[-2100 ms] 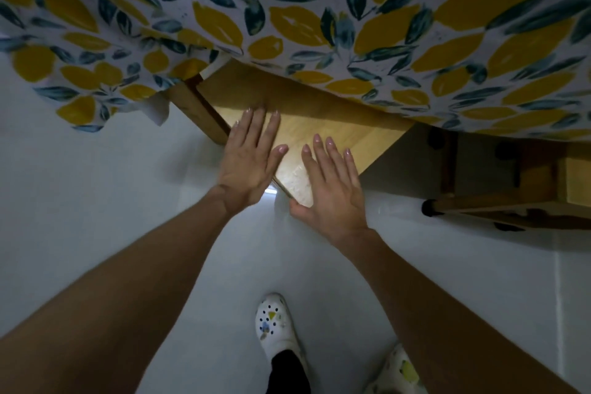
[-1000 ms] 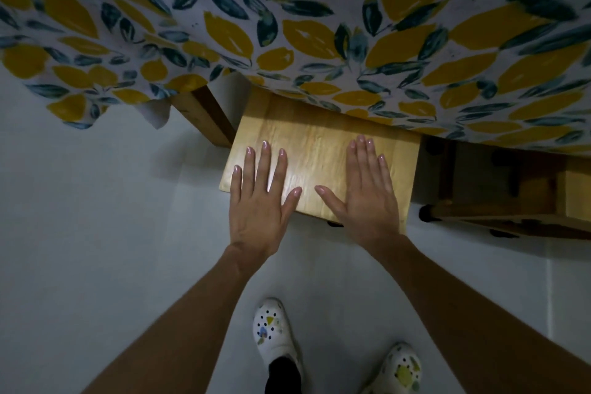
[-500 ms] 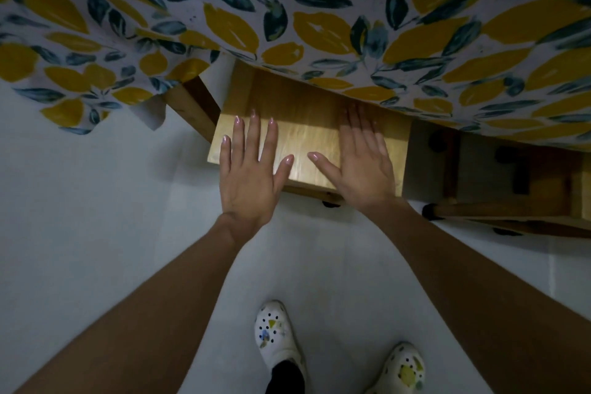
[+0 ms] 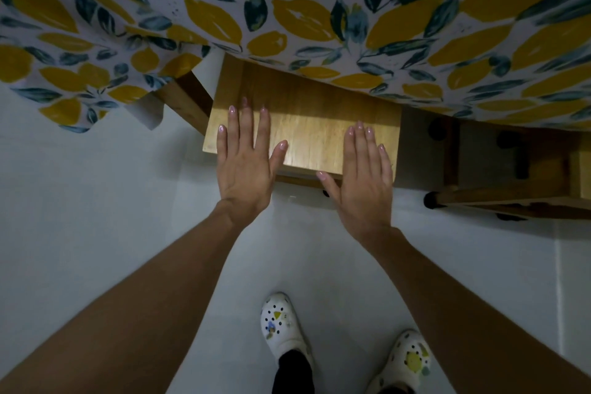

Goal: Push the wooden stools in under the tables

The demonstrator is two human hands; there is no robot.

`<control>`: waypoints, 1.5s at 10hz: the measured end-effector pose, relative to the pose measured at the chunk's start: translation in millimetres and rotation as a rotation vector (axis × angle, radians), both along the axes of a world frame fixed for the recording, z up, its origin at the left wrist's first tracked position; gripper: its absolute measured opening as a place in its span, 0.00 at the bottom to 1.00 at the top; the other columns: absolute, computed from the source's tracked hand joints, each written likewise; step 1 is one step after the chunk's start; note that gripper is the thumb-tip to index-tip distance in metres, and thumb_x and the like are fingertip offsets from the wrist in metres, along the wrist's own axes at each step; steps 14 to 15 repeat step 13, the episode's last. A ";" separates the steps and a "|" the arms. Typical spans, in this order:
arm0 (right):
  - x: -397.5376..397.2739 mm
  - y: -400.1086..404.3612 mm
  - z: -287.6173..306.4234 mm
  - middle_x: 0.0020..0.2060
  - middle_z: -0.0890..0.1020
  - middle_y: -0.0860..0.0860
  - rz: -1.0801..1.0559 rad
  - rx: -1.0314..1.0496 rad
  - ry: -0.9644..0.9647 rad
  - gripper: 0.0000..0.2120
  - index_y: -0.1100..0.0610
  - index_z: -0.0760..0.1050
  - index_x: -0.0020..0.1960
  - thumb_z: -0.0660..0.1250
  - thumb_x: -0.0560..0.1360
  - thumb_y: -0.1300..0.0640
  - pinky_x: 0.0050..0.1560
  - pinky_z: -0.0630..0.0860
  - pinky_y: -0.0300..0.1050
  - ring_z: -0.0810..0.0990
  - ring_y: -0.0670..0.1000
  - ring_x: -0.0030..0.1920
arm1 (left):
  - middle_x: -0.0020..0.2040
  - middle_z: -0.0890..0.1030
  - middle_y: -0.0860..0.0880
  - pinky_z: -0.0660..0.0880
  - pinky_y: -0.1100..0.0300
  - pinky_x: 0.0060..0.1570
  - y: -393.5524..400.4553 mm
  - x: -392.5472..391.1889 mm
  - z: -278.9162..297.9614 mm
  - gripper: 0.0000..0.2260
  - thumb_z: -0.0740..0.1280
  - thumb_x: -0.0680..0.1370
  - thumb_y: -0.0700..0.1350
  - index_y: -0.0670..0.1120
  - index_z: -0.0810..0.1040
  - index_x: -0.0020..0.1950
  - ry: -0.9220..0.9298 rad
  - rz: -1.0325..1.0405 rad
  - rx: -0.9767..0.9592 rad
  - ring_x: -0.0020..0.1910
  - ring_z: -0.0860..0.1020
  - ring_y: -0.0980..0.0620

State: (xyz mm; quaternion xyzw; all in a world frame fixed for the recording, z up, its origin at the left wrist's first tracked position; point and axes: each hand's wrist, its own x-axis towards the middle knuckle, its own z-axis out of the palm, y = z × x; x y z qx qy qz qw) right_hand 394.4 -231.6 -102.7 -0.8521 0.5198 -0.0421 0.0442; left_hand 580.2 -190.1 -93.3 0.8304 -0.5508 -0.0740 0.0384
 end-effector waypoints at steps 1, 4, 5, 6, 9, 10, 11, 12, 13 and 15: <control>-2.0 -5.3 -3.1 0.78 0.56 0.57 0.025 -0.010 0.001 0.37 0.62 0.53 0.77 0.53 0.80 0.37 0.77 0.49 0.52 0.51 0.55 0.78 | 0.79 0.47 0.43 0.46 0.46 0.75 -1.6 -0.1 -0.2 0.28 0.42 0.81 0.59 0.48 0.47 0.78 0.008 -0.009 0.004 0.77 0.44 0.44; -6.9 -26.8 -2.5 0.76 0.59 0.58 0.061 -0.004 0.002 0.36 0.63 0.55 0.77 0.49 0.80 0.37 0.76 0.50 0.52 0.55 0.56 0.77 | 0.79 0.45 0.44 0.44 0.46 0.75 -15.2 -3.8 0.1 0.28 0.43 0.81 0.59 0.48 0.47 0.78 0.026 0.000 -0.005 0.77 0.45 0.43; -4.1 -25.3 -2.1 0.77 0.58 0.58 0.046 -0.005 0.018 0.36 0.63 0.54 0.77 0.48 0.80 0.37 0.77 0.48 0.52 0.54 0.57 0.77 | 0.79 0.45 0.43 0.43 0.46 0.74 -15.2 0.0 -1.0 0.28 0.42 0.81 0.60 0.49 0.47 0.78 0.017 -0.026 -0.003 0.77 0.45 0.43; -0.9 -23.3 -1.5 0.77 0.57 0.58 0.030 -0.002 0.046 0.36 0.63 0.53 0.77 0.48 0.80 0.38 0.77 0.49 0.53 0.53 0.57 0.77 | 0.79 0.45 0.43 0.43 0.46 0.75 -16.5 4.4 -1.2 0.28 0.43 0.80 0.60 0.49 0.47 0.78 0.023 -0.036 0.001 0.77 0.44 0.43; 2.6 -21.3 7.5 0.78 0.51 0.57 0.029 0.106 0.044 0.37 0.61 0.47 0.78 0.45 0.80 0.37 0.77 0.44 0.53 0.46 0.55 0.78 | 0.79 0.41 0.44 0.41 0.45 0.75 -16.7 10.0 3.7 0.29 0.42 0.80 0.61 0.50 0.44 0.78 0.067 -0.069 0.051 0.77 0.41 0.44; 0.3 -24.6 22.2 0.79 0.43 0.55 0.035 0.258 -0.001 0.37 0.59 0.41 0.79 0.44 0.80 0.36 0.76 0.37 0.50 0.38 0.52 0.78 | 0.78 0.37 0.44 0.40 0.44 0.74 -20.3 7.1 13.7 0.28 0.41 0.80 0.59 0.49 0.39 0.77 0.073 -0.060 0.139 0.76 0.37 0.44; -3.6 -22.8 41.6 0.79 0.42 0.53 0.041 0.375 -0.017 0.37 0.58 0.40 0.79 0.43 0.79 0.35 0.76 0.36 0.49 0.36 0.50 0.77 | 0.78 0.39 0.44 0.39 0.45 0.75 -18.8 -2.1 26.4 0.27 0.42 0.81 0.56 0.46 0.41 0.77 0.075 -0.063 0.199 0.76 0.37 0.46; -18.0 -12.2 66.5 0.79 0.42 0.52 -0.002 0.418 -0.093 0.36 0.57 0.41 0.79 0.44 0.80 0.36 0.76 0.36 0.50 0.37 0.49 0.77 | 0.79 0.46 0.44 0.41 0.49 0.76 -10.1 -23.5 49.1 0.27 0.46 0.82 0.52 0.42 0.45 0.77 0.137 -0.096 0.163 0.77 0.42 0.48; -49.1 6.0 95.5 0.79 0.43 0.52 -0.037 0.401 -0.103 0.36 0.55 0.43 0.79 0.44 0.79 0.35 0.76 0.36 0.51 0.37 0.49 0.77 | 0.79 0.50 0.45 0.42 0.51 0.76 6.4 -55.2 73.9 0.27 0.50 0.81 0.51 0.43 0.48 0.77 0.168 -0.148 0.144 0.77 0.47 0.48; -49.1 6.0 95.5 0.79 0.43 0.52 -0.037 0.401 -0.103 0.36 0.55 0.43 0.79 0.44 0.79 0.35 0.76 0.36 0.51 0.37 0.49 0.77 | 0.79 0.50 0.45 0.42 0.51 0.76 6.4 -55.2 73.9 0.27 0.50 0.81 0.51 0.43 0.48 0.77 0.168 -0.148 0.144 0.77 0.47 0.48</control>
